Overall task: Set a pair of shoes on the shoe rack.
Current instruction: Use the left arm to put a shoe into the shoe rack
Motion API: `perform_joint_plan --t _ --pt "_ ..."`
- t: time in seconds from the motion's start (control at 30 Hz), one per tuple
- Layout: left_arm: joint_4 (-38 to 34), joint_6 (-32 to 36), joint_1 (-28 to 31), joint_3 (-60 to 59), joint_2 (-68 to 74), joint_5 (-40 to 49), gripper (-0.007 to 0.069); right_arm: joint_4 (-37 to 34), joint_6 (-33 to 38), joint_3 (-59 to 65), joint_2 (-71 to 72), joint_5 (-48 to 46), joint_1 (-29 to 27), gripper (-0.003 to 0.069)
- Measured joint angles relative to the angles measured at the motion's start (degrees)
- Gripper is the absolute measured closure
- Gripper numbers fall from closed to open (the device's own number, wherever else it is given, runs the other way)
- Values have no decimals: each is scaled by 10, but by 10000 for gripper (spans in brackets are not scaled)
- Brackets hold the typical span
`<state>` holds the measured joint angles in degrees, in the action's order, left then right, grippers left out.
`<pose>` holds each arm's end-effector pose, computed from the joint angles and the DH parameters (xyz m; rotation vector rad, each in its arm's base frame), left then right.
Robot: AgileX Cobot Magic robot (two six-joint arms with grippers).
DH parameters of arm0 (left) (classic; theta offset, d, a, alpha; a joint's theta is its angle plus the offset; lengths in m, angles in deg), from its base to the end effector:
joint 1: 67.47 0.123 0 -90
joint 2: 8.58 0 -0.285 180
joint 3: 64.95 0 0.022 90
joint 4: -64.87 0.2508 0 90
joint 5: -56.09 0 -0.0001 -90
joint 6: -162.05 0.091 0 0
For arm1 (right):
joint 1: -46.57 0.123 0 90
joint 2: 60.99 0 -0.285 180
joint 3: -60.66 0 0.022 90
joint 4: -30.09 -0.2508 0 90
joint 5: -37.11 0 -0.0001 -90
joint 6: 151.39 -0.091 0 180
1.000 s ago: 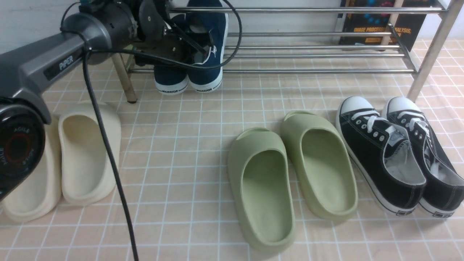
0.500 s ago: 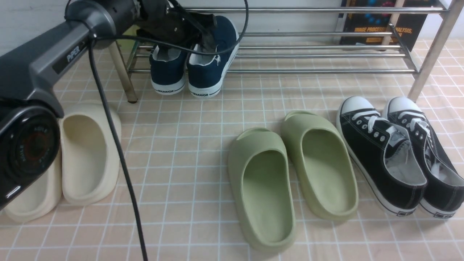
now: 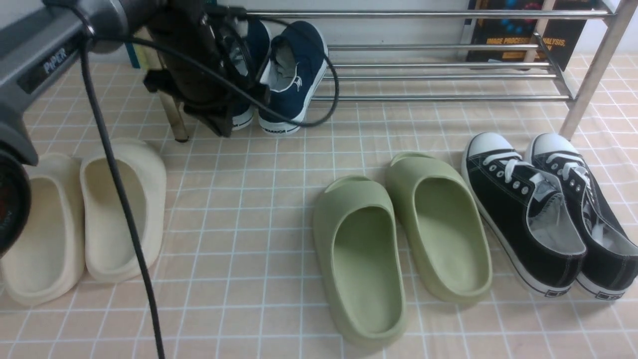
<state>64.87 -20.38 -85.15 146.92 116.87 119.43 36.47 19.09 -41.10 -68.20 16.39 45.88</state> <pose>0.4312 -0.1374 0.2777 0.3640 2.7190 -0.0978 0.0528 -0.0042 0.1754 0.0958 1.8483 -0.0016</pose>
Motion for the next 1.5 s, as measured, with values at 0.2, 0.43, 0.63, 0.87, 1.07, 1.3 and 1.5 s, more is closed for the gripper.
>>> perform_joint_plan --t 0.2,0.43,0.63,0.87,1.07,1.3,1.5 --pt "-55 2 -13 -13 47 -154 622 0 0 0 0 0 0 421" --pt "-63 -21 -12 73 97 -137 622 0 0 0 0 0 0 421" --pt "-61 -25 -12 127 111 -114 619 0 0 0 0 0 0 421" --pt "46 -24 -12 130 84 62 612 0 0 0 0 0 0 421" --pt "142 -53 -11 120 82 70 609 0 0 0 0 0 0 421" --pt "148 -99 -11 120 97 -25 608 0 0 0 0 0 0 421" --pt "175 -154 -13 119 99 -71 608 0 0 0 0 0 0 421"
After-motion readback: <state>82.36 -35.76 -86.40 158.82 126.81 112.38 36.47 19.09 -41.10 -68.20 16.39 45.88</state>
